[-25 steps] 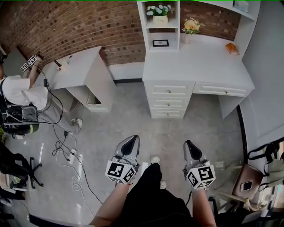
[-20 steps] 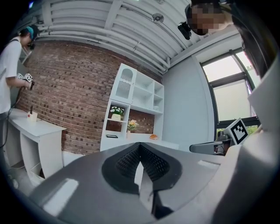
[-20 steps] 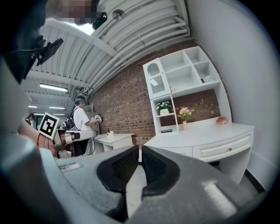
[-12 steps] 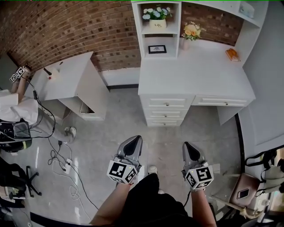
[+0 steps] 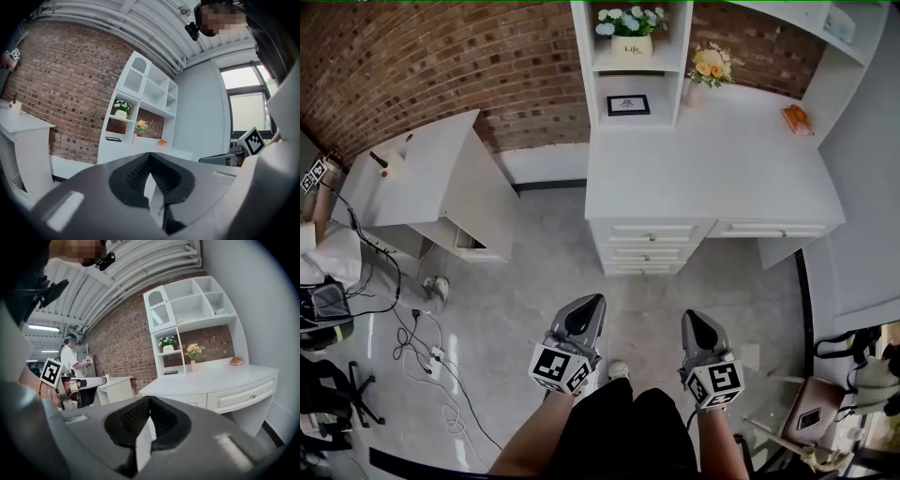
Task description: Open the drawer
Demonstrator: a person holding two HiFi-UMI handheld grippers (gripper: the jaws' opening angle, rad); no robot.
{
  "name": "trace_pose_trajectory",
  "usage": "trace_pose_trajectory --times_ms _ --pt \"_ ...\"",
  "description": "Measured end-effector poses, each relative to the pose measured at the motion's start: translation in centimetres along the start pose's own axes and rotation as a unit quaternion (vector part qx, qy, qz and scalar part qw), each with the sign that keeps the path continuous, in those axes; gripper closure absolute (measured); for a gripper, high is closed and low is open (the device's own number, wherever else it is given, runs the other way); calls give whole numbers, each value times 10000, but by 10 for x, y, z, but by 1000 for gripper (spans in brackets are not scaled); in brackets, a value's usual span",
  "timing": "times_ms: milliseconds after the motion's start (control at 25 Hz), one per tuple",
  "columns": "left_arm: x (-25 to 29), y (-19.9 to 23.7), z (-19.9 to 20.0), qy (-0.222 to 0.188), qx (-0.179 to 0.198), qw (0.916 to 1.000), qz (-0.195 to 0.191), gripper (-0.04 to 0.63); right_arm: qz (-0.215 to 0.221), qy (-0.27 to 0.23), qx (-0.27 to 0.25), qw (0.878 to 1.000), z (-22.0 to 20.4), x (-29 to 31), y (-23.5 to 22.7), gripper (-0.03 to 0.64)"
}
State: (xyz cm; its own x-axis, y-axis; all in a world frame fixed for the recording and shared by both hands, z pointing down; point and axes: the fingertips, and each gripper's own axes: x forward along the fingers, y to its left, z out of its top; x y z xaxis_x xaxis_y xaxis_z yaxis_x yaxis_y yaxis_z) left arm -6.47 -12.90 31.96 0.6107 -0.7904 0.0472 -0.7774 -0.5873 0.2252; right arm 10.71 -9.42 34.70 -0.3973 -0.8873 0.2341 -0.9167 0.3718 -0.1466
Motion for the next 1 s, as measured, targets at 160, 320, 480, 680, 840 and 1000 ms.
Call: trace_pose_trajectory --times_ms 160,320,480,680,840,1000 --pt "16 8 -12 75 -85 9999 -44 592 62 77 31 9999 -11 25 1 617" --pt "31 15 -35 145 -188 9997 -98 592 123 118 19 9999 -27 52 -1 617" --pt "53 24 -52 109 -306 9994 -101 594 196 77 0 9998 -43 83 -9 617" --pt "91 36 -88 171 -431 9989 -90 592 108 27 45 9999 -63 121 -42 617" --pt "111 49 -116 247 -500 9984 -69 592 42 16 15 10000 -75 148 -57 617" --pt "126 67 -139 286 -564 9980 67 594 27 95 52 9999 -93 171 -65 617"
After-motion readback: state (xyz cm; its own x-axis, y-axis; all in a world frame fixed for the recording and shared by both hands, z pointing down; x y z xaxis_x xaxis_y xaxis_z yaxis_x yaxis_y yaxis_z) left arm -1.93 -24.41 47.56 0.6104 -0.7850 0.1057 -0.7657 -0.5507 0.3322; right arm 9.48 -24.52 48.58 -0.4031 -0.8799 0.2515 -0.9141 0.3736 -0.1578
